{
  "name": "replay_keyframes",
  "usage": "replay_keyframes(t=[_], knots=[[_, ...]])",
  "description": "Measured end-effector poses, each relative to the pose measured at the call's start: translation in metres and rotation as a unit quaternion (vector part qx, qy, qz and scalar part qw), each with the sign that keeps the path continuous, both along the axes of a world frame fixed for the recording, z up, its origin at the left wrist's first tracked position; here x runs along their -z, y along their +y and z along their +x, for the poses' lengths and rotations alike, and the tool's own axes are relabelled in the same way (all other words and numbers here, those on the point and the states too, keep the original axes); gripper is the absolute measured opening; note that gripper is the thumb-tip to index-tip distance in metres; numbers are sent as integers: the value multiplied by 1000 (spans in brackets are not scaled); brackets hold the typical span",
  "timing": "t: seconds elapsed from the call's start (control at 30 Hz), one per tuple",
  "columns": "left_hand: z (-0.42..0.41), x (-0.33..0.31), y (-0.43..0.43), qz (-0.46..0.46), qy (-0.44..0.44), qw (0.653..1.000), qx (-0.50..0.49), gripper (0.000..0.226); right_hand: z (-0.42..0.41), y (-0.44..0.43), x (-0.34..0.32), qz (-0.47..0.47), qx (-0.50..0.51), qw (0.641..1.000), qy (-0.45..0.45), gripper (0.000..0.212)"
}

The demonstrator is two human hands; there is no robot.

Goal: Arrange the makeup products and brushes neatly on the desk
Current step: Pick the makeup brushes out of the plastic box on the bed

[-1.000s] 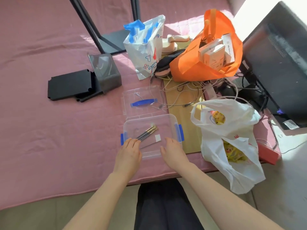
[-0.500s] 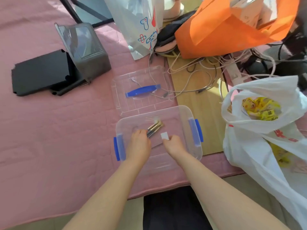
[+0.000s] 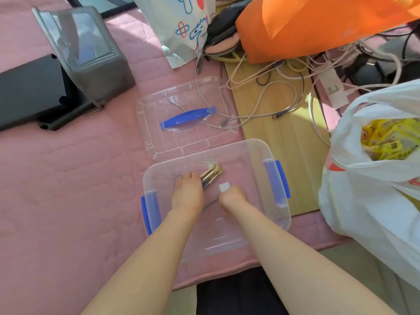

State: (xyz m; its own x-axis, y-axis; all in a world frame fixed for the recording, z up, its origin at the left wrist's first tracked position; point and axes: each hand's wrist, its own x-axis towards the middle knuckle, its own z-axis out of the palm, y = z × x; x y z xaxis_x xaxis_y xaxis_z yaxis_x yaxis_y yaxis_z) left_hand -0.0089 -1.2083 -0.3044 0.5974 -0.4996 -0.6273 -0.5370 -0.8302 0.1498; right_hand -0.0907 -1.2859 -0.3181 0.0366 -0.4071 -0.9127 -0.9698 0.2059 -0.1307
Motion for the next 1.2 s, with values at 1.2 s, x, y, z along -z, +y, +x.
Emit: replay_keyframes(t=[1.2], knots=[[5, -17, 7, -137, 181, 938, -263, 23, -6, -14, -26, 151, 434, 846, -272, 15]])
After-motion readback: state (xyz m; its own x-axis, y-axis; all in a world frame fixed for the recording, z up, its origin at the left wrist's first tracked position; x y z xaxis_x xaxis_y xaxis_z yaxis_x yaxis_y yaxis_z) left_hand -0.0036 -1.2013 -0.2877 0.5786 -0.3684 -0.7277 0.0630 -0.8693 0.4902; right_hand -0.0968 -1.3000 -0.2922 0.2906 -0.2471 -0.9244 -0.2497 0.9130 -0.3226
